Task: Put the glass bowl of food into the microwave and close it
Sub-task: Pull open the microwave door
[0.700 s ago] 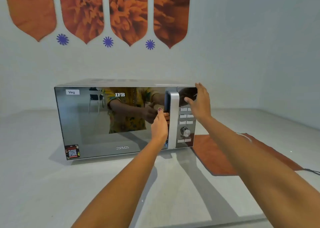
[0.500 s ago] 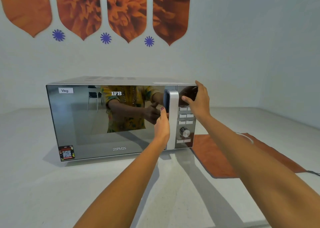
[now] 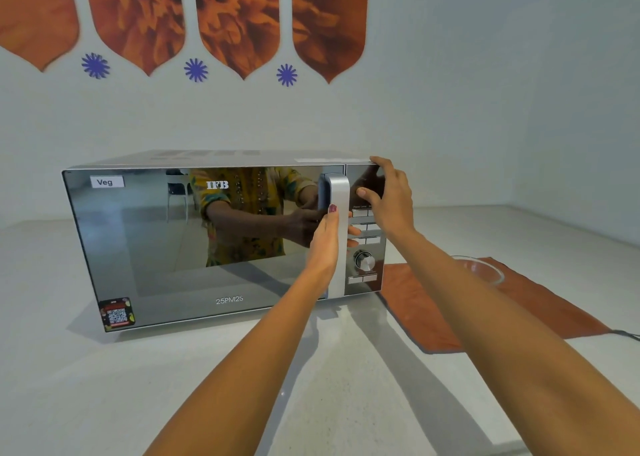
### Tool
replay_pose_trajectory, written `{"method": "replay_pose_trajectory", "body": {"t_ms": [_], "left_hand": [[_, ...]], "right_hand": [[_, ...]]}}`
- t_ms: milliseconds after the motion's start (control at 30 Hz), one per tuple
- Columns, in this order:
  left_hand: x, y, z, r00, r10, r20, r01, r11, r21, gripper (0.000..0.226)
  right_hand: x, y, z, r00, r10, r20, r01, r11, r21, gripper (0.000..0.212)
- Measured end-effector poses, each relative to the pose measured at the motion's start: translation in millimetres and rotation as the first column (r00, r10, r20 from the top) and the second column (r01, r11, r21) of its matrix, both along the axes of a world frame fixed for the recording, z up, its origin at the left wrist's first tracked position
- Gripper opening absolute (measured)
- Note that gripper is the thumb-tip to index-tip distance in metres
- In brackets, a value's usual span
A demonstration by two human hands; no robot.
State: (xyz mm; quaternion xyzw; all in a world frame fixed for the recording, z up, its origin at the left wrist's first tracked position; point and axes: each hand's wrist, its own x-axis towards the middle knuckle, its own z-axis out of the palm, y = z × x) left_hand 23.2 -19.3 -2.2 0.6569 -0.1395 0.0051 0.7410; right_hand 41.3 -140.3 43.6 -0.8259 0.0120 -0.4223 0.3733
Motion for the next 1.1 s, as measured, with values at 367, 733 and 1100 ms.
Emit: {"method": "replay_pose_trajectory", "body": {"t_ms": [367,733,1100], "left_hand": [[3.5,0.1,-3.7,0.998,0.018,0.056,-0.021,0.998,0.052,0.045],[3.2,-5.6,-4.3,0.994,0.07,0.084,-0.076,0.995,0.067,0.042],[-1.9,-8.2,-2.9,0.991,0.11,0.076,-0.118,0.988,0.103,0.047]], "right_hand": [[0.0,2.3,-2.1,1.0,-0.03,0.009,0.03,0.999,-0.024,0.057],[0.9,1.2,0.3,0.998,-0.054,-0.013,0.053,0.996,-0.067,0.054],[1.5,-1.5,10.1,0.997,-0.035,-0.072,0.03,0.997,-0.066,0.054]]}}
